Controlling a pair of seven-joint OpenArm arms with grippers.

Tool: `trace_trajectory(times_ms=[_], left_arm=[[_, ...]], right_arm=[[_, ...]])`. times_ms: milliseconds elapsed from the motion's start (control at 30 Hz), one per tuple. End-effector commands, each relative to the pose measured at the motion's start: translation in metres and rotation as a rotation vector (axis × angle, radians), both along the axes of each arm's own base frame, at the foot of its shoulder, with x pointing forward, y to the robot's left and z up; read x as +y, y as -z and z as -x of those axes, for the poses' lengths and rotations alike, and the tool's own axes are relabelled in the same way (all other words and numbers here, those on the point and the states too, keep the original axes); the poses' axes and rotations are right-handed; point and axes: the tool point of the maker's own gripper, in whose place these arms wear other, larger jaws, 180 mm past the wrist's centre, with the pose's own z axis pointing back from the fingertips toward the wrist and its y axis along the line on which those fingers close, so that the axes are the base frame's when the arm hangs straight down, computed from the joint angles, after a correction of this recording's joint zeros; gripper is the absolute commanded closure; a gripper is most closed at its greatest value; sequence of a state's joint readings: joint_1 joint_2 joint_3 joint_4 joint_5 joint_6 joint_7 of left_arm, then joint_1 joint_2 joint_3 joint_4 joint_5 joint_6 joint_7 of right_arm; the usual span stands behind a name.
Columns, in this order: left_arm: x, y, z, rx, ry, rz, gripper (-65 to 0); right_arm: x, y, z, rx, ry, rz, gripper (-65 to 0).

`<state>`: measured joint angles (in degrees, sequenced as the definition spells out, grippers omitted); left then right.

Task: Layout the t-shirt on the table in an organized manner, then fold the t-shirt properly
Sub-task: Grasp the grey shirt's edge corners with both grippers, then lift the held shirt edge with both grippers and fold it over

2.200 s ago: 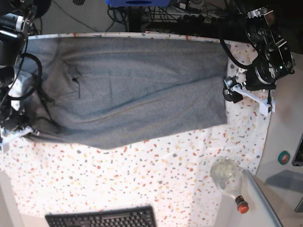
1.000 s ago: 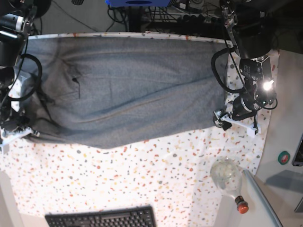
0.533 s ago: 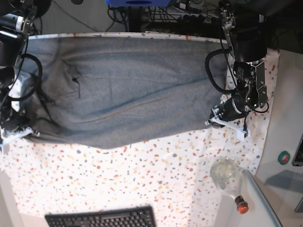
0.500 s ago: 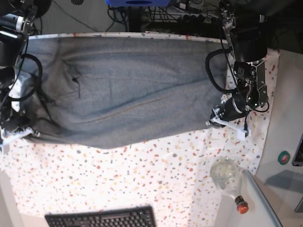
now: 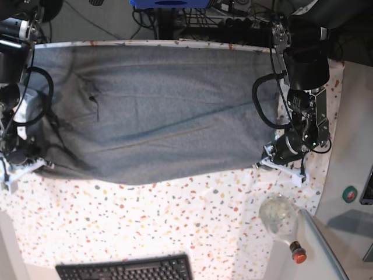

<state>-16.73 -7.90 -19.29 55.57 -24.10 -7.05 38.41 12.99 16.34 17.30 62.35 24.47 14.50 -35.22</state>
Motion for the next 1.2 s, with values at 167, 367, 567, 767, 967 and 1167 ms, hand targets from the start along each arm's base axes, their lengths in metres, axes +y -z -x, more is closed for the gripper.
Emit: trace_trajectory(times_ms=[167,367,567,767,967,1167], left_arm=[[0.005,-0.072,-0.045,-0.145,0.039,-0.035,0.0],[-0.001,-0.095,-0.056,-0.175,0.063,-0.036,0.0],[-0.007,-0.094,-0.056,-0.17,0.092,-0.053,0.0],[-0.018,-0.089,-0.055,-0.159,0.129,-0.064,0.0],[-0.018,-0.088,-0.054,-0.154,0.131,-0.063,0.0],[-0.018,-0.081,-0.047,-0.137,0.132,-0.062,0.0]], right_arm=[[-0.007,-0.046,-0.04,-0.133,-0.006,0.021,0.0],[-0.024,-0.055,-0.051,-0.177,0.021,0.04,0.0],[-0.045,-0.042,-0.048,-0.212,0.045,0.049,0.0],[-0.039,-0.034,-0.051,-0.252,-0.063,0.047,0.0],[-0.027,-0.012,-0.057,-0.226,-0.186,0.136,0.0],[-0.026,-0.013,-0.073,-0.263,-0.228,0.191,0.0]])
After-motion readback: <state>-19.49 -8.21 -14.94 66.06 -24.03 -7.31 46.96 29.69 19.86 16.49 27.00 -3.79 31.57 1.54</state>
